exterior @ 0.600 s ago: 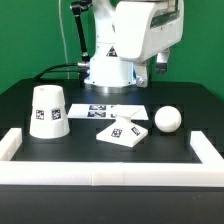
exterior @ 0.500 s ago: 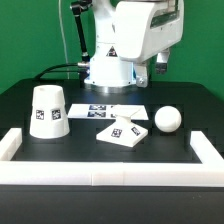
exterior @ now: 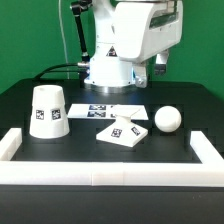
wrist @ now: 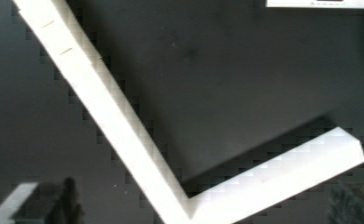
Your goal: Assemble lamp
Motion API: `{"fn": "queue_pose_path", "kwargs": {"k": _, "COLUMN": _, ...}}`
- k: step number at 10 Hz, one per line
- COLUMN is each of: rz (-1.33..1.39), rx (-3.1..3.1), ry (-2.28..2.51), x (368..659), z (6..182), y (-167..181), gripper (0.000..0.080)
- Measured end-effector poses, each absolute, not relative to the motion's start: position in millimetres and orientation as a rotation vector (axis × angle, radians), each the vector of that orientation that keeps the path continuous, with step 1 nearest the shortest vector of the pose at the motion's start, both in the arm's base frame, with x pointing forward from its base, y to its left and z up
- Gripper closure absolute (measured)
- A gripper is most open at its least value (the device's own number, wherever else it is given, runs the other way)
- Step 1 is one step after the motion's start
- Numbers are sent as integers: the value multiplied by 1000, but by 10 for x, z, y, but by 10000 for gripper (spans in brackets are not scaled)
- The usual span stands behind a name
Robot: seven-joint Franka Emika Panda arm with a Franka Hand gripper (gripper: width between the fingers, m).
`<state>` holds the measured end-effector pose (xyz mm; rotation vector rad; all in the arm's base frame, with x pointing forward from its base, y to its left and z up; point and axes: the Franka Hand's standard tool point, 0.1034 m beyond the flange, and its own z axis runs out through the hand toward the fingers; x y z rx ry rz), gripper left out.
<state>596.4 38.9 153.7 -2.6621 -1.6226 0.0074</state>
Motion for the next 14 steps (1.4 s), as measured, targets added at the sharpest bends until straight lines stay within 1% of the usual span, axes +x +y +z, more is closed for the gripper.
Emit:
{"fn": "queue_pose_path", "kwargs": {"k": 3, "rz": -26, "rx": -2651, "ry": -1672, "x": 5567, "z": 1361, "y": 174, "gripper": 100}}
{"fn": "queue_pose_path", "kwargs": {"k": 5, "rz": -32, "rx": -2643, "ry": -1689, "x": 5307, "z": 1164, "y": 1, "gripper": 100}}
{"fn": "queue_pose_path", "kwargs": {"k": 10, "rz": -32, "rx": -2649, "ry": -1679, "x": 5273, "z": 1122, "y": -13, "gripper": 100}}
{"fn": "queue_pose_path", "kwargs": {"k": 12, "rz": -55, "rx": -2656, "ry": -1687, "x": 5018, "z": 1018, "y": -1, "gripper": 100}}
{"fn": "queue_pose_path", "kwargs": {"k": 14, "rz": -56, "rx": -2655, "ry": -1688, "x": 4904, "z": 939, "y": 5, "gripper": 100}}
